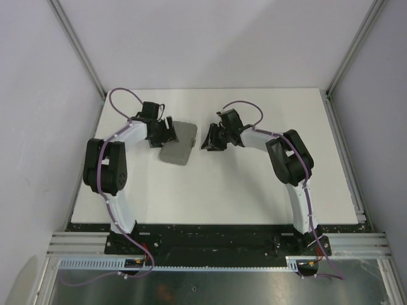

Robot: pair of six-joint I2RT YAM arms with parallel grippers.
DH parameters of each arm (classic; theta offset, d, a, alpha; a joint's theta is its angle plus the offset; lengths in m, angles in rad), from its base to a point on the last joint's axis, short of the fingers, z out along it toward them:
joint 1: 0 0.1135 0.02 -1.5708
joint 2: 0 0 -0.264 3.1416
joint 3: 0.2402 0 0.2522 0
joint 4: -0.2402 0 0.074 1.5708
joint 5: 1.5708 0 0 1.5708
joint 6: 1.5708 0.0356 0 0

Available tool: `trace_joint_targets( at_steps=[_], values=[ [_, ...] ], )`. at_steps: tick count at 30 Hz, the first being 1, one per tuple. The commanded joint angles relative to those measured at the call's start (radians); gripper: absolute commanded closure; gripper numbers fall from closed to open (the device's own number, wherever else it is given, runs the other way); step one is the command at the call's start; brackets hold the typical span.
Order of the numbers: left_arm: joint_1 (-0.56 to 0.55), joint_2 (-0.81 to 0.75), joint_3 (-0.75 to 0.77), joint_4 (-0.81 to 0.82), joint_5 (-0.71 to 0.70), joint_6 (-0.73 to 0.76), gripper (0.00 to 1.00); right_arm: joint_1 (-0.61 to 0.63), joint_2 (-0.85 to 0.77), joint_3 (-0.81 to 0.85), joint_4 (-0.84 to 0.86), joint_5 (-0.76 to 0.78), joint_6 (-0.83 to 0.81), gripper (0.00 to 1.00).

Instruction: Pack the tool kit

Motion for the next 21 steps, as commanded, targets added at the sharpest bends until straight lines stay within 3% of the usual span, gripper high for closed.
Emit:
trace_joint_targets(
  at_steps=[1, 6, 13, 21],
  values=[
    [-0.056, 0.025, -0.106, -0.164, 0.07, -0.042, 0.23, -0.036, -0.041, 0.019, 0.03, -0.03, -0.007, 0.58],
    [-0.093, 0.031, -0.114, -0.164, 0.081, -0.107, 0.23, -0.051, -0.044, 0.016, 0.074, -0.079, 0.006, 0.6],
    [-0.11, 0.032, -0.109, -0.138, 0.093, -0.214, 0.27, -0.052, -0.036, -0.033, 0.225, -0.211, 0.118, 0.81],
    [-0.122, 0.039, -0.088, -0.083, 0.164, -0.283, 0.3, -0.036, -0.05, -0.081, 0.27, -0.259, 0.165, 0.9]
  ],
)
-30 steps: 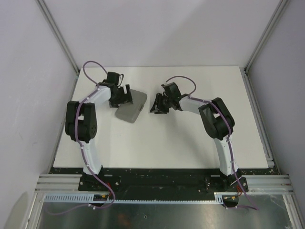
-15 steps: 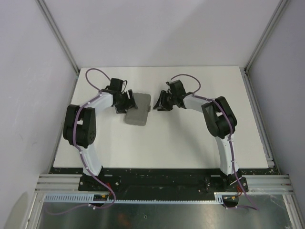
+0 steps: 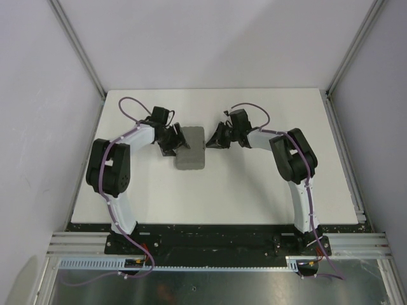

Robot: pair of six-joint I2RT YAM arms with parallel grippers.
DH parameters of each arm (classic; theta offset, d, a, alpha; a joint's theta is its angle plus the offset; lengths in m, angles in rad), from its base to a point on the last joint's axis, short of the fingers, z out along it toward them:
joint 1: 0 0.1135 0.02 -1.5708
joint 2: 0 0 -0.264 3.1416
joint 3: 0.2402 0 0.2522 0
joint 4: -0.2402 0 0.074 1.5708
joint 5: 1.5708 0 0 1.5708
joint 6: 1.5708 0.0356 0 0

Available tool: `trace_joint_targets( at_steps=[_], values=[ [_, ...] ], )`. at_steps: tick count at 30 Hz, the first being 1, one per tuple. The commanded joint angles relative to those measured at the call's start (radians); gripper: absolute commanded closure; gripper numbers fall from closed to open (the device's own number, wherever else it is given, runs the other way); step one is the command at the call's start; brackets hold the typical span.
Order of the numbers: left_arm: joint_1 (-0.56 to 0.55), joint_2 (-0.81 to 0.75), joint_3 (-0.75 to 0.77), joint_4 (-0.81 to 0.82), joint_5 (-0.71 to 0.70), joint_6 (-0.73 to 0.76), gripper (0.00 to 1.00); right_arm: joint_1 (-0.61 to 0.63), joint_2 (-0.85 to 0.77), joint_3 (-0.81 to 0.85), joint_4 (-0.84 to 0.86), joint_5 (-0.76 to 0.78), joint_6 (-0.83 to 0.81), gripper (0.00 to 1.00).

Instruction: Pack the tool kit

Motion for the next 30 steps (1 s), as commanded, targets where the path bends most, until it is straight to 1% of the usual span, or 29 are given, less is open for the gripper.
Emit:
trace_joint_targets(
  at_steps=[1, 7, 13, 17, 20, 23, 26, 28, 30],
  values=[
    [-0.036, 0.067, -0.026, -0.049, 0.059, -0.056, 0.31, 0.034, -0.049, -0.004, 0.077, -0.078, 0.039, 0.91],
    [-0.067, 0.095, -0.021, -0.028, 0.113, -0.085, 0.39, 0.055, -0.059, -0.007, 0.069, -0.051, 0.032, 0.91],
    [-0.085, 0.111, -0.014, -0.017, 0.131, -0.104, 0.41, 0.089, -0.092, 0.003, 0.036, 0.026, 0.016, 0.88],
    [-0.088, 0.129, 0.01, -0.012, 0.144, -0.121, 0.41, 0.129, -0.098, 0.043, -0.065, 0.101, -0.053, 0.84],
    [-0.096, 0.147, 0.036, -0.009, 0.154, -0.124, 0.42, 0.165, -0.1, 0.094, -0.173, 0.179, -0.118, 0.8],
    [-0.107, 0.167, 0.056, -0.01, 0.162, -0.12, 0.42, 0.203, -0.079, 0.181, -0.302, 0.277, -0.2, 0.77],
    [-0.113, 0.18, 0.061, -0.011, 0.163, -0.116, 0.43, 0.231, -0.058, 0.24, -0.388, 0.36, -0.259, 0.72],
    [-0.113, 0.176, 0.054, -0.01, 0.151, -0.11, 0.43, 0.237, -0.052, 0.264, -0.442, 0.428, -0.282, 0.7],
    [-0.11, 0.165, 0.043, -0.01, 0.135, -0.103, 0.43, 0.232, -0.07, 0.262, -0.475, 0.511, -0.294, 0.65]
  ],
)
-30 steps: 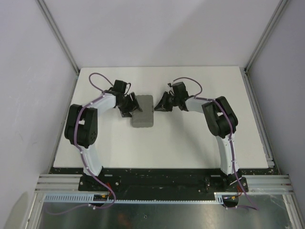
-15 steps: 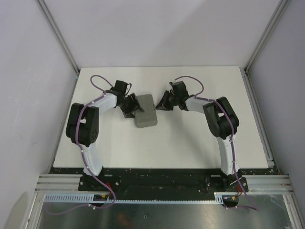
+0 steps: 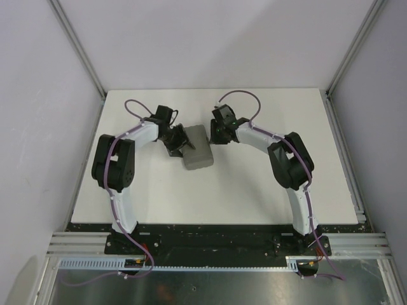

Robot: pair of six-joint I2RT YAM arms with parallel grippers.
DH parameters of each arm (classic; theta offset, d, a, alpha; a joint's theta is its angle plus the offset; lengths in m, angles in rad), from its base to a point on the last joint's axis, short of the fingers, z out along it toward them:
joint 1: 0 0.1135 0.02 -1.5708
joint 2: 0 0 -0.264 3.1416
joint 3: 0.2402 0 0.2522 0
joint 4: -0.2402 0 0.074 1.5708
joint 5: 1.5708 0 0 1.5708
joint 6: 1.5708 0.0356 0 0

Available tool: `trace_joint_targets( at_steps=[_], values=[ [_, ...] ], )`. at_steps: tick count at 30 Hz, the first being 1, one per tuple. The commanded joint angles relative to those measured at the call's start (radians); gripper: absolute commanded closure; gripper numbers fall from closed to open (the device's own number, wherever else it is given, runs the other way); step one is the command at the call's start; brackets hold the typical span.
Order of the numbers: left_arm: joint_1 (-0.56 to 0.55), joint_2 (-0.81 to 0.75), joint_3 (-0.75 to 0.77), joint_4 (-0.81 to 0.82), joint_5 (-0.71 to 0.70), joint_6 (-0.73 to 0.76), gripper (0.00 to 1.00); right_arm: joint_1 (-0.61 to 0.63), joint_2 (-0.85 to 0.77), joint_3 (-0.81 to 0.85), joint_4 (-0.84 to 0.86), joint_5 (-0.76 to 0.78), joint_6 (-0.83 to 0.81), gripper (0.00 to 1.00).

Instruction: Pack the tool kit

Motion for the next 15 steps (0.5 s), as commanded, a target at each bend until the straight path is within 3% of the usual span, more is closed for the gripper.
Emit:
trace_joint_targets(
  at_steps=[1, 8, 15],
  values=[
    [-0.096, 0.075, -0.04, 0.047, 0.004, 0.014, 0.43, 0.099, -0.039, 0.062, -0.071, 0.018, -0.04, 0.61],
    [-0.085, 0.049, -0.061, 0.047, -0.015, 0.037, 0.44, 0.058, -0.166, 0.012, -0.043, 0.085, -0.091, 0.4],
    [-0.081, 0.036, -0.07, 0.047, -0.018, 0.054, 0.45, 0.054, -0.185, -0.01, 0.009, -0.02, -0.081, 0.34]
  ],
)
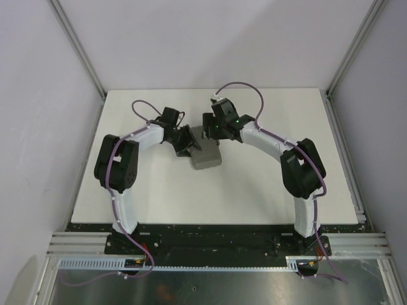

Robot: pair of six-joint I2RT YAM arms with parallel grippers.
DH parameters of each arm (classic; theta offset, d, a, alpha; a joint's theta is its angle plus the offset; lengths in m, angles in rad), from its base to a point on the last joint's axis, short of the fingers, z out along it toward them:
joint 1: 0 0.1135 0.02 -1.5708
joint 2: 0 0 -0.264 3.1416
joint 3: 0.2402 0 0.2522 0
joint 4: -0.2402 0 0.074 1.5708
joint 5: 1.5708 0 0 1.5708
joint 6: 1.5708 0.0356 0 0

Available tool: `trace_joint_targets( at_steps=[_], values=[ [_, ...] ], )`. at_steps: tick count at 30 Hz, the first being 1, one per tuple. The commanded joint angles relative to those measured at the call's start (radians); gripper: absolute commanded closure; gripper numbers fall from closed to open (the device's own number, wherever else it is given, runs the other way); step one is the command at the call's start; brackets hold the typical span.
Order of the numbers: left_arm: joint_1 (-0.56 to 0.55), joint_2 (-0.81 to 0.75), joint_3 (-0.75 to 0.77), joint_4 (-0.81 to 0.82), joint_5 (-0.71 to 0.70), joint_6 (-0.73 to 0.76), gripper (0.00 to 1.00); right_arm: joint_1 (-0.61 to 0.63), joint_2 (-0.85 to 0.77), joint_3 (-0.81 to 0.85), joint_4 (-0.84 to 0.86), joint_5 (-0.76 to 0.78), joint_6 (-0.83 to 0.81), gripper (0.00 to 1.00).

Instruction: Pack the tool kit

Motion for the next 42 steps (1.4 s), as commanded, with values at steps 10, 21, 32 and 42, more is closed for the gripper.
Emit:
trace_joint_targets(
  at_steps=[10, 21, 32, 42],
  values=[
    [-0.015, 0.028, -0.058, -0.036, -0.039, 0.06, 0.45, -0.007, 0.011, 0.039, -0.021, 0.037, -0.003, 0.31],
    [-0.007, 0.036, -0.055, -0.036, -0.035, 0.064, 0.44, -0.03, 0.039, 0.023, -0.021, 0.014, -0.042, 0.3],
    [-0.007, 0.052, -0.041, -0.036, -0.021, 0.068, 0.44, -0.044, 0.089, 0.028, -0.028, -0.089, -0.02, 0.3],
    [-0.006, 0.055, -0.039, -0.037, -0.018, 0.08, 0.44, -0.043, 0.102, 0.05, -0.036, -0.109, -0.026, 0.32]
  ],
)
